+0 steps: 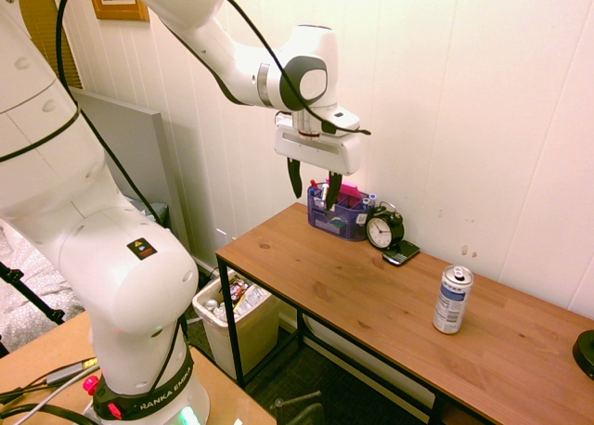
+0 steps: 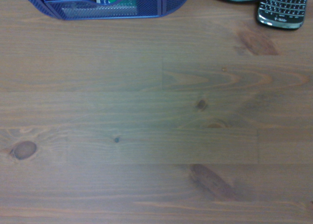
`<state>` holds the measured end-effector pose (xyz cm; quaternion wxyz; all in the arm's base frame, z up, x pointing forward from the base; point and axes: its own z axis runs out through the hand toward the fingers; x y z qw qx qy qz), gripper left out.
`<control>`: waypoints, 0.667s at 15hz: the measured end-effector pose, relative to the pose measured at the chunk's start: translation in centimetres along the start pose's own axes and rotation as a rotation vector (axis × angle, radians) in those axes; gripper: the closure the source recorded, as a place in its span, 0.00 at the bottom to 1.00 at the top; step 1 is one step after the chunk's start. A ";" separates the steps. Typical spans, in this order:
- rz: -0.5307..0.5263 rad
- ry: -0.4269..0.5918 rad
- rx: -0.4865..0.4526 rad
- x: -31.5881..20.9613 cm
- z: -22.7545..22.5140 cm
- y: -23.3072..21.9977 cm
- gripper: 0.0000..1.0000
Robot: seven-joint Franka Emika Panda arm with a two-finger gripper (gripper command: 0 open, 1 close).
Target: Throw the can in the trash bin
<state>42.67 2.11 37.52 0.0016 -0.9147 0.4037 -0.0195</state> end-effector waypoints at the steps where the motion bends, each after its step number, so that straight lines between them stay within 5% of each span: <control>1: 0.002 0.000 0.001 0.1 0.1 0.1 0.00; 5: 0.056 -0.010 0.033 3.8 1.2 4.0 0.00; 10: 0.209 -0.067 0.127 12.6 -0.3 14.8 0.00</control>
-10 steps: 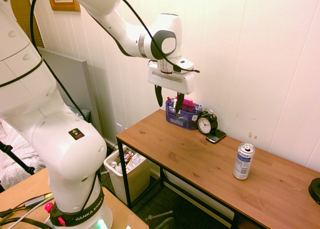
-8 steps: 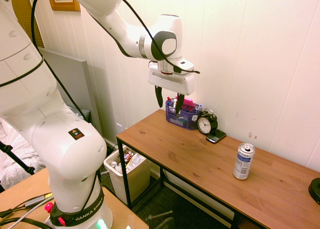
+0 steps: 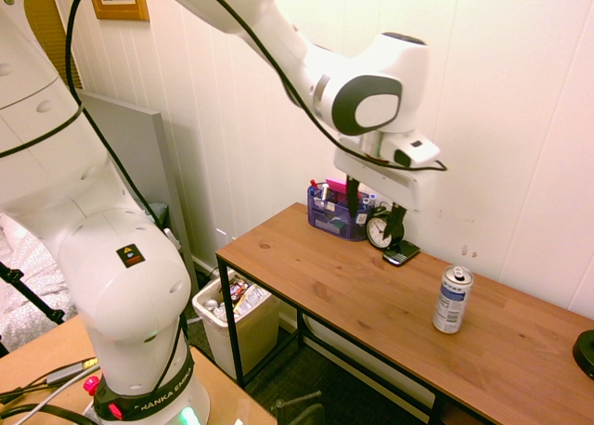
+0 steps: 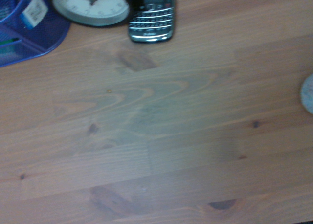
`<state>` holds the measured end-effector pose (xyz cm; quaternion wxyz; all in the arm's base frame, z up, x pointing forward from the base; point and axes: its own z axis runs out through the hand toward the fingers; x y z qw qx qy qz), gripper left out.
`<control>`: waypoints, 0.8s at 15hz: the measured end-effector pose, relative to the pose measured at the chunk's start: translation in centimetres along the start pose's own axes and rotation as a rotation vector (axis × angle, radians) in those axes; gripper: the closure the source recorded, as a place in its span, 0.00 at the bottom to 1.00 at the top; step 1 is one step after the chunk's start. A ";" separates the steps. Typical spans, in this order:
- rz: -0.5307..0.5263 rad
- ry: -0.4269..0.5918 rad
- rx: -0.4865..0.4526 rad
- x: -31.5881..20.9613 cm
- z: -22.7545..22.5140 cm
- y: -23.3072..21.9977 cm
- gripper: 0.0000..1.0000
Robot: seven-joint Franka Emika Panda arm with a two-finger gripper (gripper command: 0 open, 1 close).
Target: Throw the can in the trash bin
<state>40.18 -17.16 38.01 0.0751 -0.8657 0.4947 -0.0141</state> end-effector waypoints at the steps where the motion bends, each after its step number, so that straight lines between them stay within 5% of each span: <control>1: 0.027 -0.014 0.009 1.6 -0.5 1.2 0.00; 12: 0.209 -0.137 -0.130 15.2 7.8 2.4 0.00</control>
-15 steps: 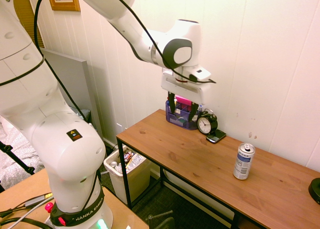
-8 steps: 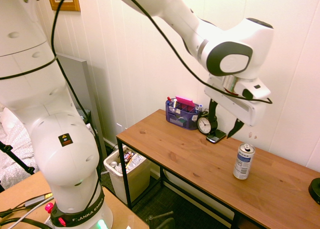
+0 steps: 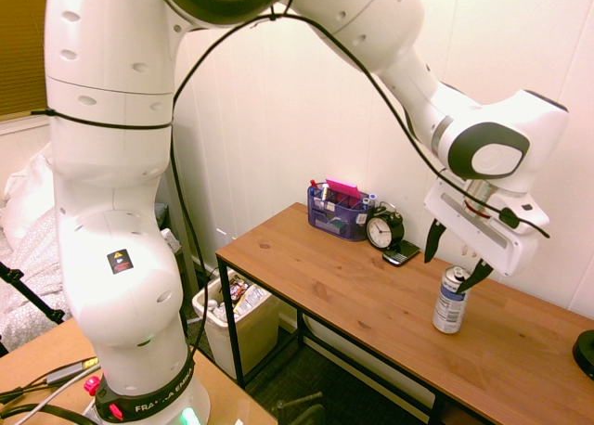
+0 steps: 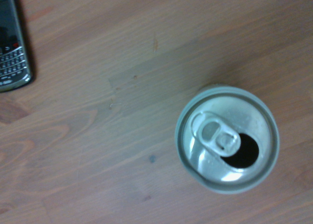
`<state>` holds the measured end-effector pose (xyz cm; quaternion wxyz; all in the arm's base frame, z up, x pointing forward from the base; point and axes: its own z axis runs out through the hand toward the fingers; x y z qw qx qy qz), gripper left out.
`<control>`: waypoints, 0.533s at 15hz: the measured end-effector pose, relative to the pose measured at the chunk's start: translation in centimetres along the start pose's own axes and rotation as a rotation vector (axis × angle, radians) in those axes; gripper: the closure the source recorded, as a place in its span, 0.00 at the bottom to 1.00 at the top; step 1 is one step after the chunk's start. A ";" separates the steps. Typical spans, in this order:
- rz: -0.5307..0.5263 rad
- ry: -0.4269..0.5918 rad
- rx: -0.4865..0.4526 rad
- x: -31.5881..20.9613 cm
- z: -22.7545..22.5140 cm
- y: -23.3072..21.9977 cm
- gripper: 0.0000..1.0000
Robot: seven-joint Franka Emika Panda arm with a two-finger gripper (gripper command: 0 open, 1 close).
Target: Throw the can in the trash bin
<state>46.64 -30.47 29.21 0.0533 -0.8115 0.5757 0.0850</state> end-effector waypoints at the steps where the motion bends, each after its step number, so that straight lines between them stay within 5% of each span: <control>1: 0.000 -0.006 -0.015 0.5 1.1 -0.5 0.00; 2: 0.000 -0.003 -0.021 0.9 1.9 -0.9 0.00; 3: -0.002 0.007 -0.018 1.2 2.4 -1.5 1.00; 8: -0.021 0.060 0.004 1.1 2.6 -3.7 1.00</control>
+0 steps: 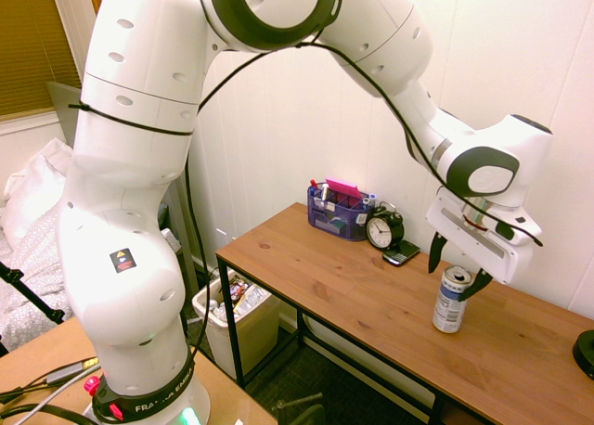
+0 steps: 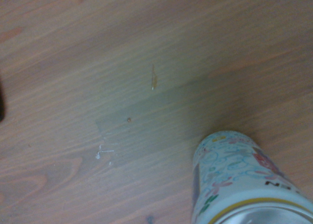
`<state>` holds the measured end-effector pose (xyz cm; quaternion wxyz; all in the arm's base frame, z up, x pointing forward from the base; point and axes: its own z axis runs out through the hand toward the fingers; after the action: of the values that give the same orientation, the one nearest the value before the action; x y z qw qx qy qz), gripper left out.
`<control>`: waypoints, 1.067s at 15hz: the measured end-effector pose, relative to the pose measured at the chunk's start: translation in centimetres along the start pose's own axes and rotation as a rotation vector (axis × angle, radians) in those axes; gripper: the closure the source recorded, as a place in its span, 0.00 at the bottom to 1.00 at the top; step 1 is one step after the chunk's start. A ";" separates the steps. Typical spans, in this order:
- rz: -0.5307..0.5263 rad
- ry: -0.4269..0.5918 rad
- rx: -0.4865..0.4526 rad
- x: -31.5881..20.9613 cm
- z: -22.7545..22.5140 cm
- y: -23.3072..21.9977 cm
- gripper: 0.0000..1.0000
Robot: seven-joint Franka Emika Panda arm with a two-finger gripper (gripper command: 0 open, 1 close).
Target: Throw the can in the trash bin
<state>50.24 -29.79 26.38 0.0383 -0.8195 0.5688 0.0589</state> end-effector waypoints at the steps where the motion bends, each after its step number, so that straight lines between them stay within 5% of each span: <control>1: -0.001 0.003 0.002 0.0 -0.1 -0.2 1.00; 12: 0.005 0.016 0.012 0.4 -0.9 0.0 1.00; 16: -0.046 0.048 0.059 -3.5 -5.2 0.5 1.00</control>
<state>48.80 -27.42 32.06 0.0501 -0.8319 0.5522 0.0217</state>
